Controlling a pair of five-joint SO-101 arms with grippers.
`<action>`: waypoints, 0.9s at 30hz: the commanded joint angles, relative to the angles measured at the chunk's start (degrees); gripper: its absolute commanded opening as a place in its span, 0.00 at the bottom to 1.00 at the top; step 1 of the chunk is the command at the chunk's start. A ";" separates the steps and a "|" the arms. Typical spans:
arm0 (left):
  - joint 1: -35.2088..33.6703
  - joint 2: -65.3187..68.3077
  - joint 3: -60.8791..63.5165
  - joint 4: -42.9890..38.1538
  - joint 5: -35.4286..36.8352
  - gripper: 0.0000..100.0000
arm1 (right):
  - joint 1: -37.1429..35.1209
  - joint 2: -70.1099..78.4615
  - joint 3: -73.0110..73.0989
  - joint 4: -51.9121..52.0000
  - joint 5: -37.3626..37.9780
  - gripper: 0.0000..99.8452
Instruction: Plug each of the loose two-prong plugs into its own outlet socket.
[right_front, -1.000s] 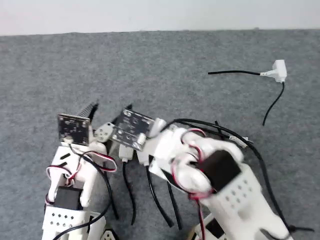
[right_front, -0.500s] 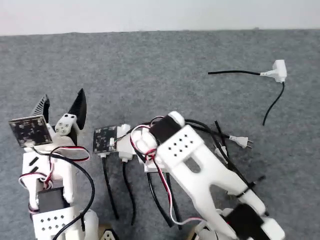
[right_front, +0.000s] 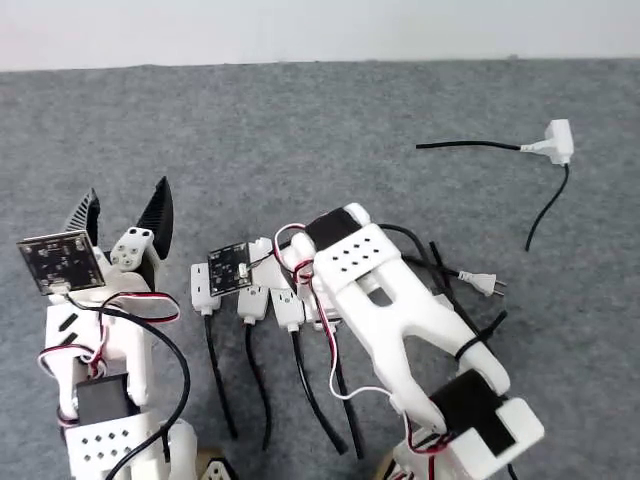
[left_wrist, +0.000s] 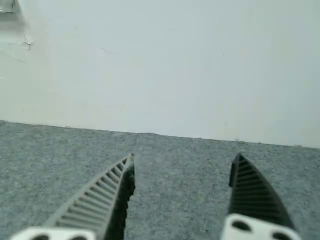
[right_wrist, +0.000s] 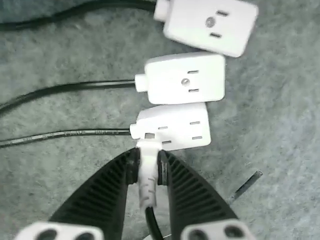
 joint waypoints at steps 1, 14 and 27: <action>-0.35 -0.62 -2.77 -1.58 0.70 0.30 | 0.84 -0.13 -0.53 -1.36 1.67 0.01; -0.35 -0.62 -2.77 -1.58 0.70 0.30 | 0.66 0.22 -0.26 -3.74 2.90 0.01; -0.35 -0.62 -2.68 -1.58 0.70 0.31 | 1.19 4.70 1.32 -6.37 2.73 0.01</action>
